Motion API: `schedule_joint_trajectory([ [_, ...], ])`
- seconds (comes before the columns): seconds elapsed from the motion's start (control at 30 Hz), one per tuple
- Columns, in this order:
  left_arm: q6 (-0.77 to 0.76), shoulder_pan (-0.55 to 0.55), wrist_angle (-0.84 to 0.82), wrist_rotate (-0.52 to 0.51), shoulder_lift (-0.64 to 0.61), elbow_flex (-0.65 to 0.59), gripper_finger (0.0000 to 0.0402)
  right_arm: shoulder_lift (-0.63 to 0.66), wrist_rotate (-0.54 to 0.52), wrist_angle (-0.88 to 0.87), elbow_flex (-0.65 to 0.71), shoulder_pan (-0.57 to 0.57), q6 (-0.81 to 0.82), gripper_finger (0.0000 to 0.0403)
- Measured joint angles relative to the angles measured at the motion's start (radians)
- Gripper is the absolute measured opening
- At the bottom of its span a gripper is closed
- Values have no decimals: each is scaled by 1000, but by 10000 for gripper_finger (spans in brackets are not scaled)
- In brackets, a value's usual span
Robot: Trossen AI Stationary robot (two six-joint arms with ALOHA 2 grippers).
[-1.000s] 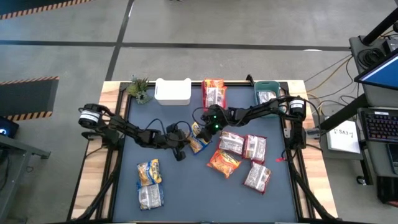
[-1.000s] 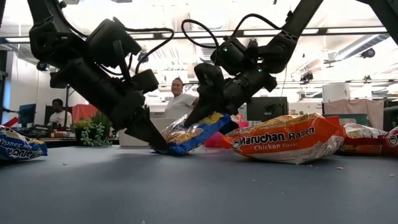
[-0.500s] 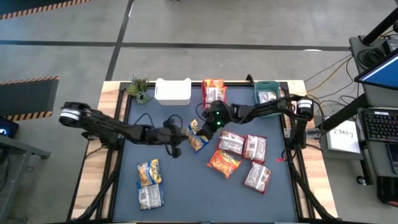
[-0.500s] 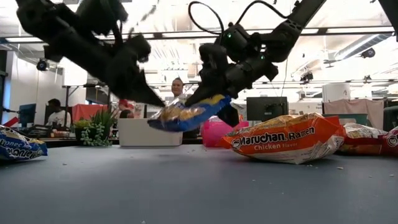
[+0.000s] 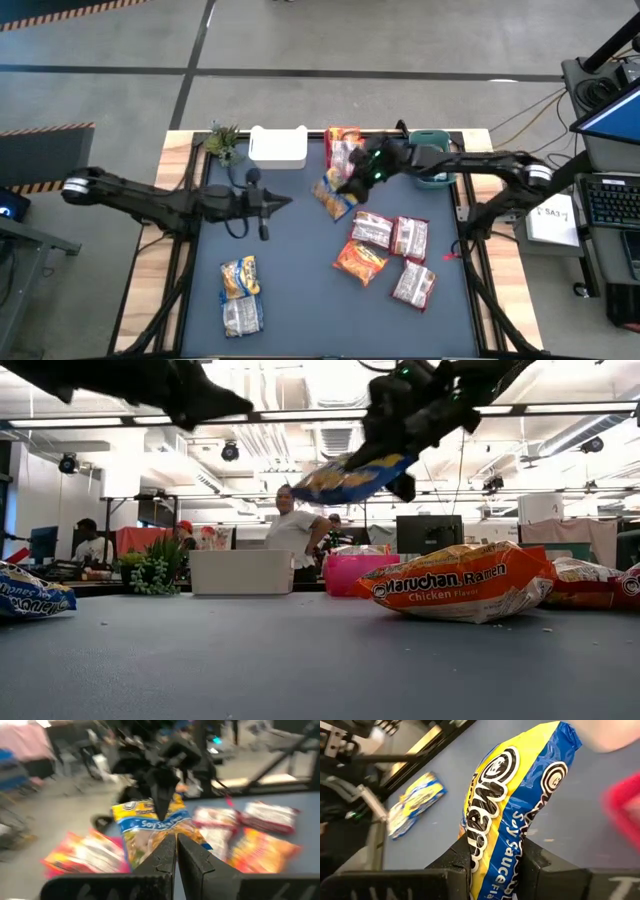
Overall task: Sort Maruchan noodles
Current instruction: Put the top blue noodle pack into the green bin
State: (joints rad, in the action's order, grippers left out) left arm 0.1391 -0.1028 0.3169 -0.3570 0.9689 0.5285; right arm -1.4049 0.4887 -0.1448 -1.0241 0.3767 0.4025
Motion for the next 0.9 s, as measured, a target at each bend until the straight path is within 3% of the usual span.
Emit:
schedule_joint_trajectory([
  [0.3,186,56,6,-194,-143,21,0,211,-182,-240,0,249,-108,81],
  [0.5,310,138,3,-238,-145,95,0,275,-291,-409,1,385,-101,77],
  [0.63,349,199,3,-239,-109,163,0,331,-294,-504,1,410,-94,80],
  [0.77,390,224,2,-238,-59,228,0,416,-362,-571,1,409,-98,82],
  [0.9,428,224,-3,-236,-1,287,0,491,-555,-677,3,416,-80,75],
])
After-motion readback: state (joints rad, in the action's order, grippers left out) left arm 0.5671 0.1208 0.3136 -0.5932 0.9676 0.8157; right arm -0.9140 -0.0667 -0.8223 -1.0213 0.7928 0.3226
